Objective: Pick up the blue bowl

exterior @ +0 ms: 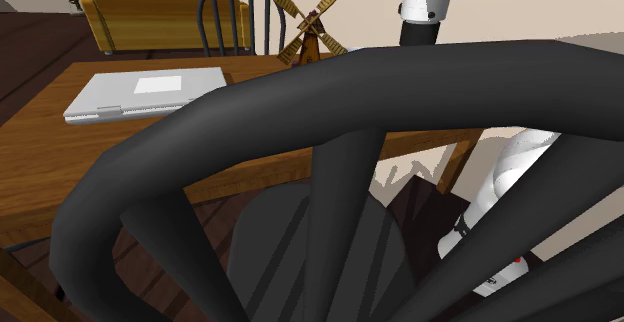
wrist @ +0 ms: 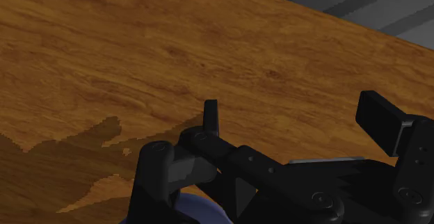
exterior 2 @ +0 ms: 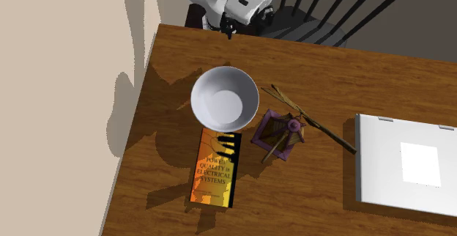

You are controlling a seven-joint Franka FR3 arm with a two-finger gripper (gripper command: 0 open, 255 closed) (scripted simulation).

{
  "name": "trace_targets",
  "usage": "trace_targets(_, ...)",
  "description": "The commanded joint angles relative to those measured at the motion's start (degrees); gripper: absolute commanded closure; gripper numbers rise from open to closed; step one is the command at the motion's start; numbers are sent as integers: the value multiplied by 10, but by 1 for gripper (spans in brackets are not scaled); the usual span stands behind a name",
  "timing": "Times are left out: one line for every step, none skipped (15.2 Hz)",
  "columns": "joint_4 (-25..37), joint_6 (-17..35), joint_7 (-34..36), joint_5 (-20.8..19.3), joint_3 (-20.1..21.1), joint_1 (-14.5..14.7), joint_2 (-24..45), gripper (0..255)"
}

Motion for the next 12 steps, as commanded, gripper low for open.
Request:
trace_targets(0, 0, 0, 0, 0, 0, 0, 0)
trace_targets(13, 4, -11, -4, -13, -5, 17, 0)
trace_targets(28, 7, -23, -7, -25, -9, 34, 0)
trace_targets(42, 10, -34, -9, -37, -13, 52, 0)
trace_targets(58, 13, -46, -10, -49, -16, 70, 0)
trace_targets(74, 15, -57, -11, -61, -19, 88, 0)
trace_targets(91, 17, -68, -11, -73, -22, 106, 0)
trace_targets(108, 18, -80, -11, -84, -24, 125, 0)
trace_targets(126, 18, -92, -9, -96, -26, 144, 0)
trace_targets(145, 18, -103, -7, -107, -28, 164, 0)
trace_targets(165, 17, -115, -5, -118, -30, 184, 0)
trace_targets(185, 16, -127, -1, -129, -32, 204, 0)
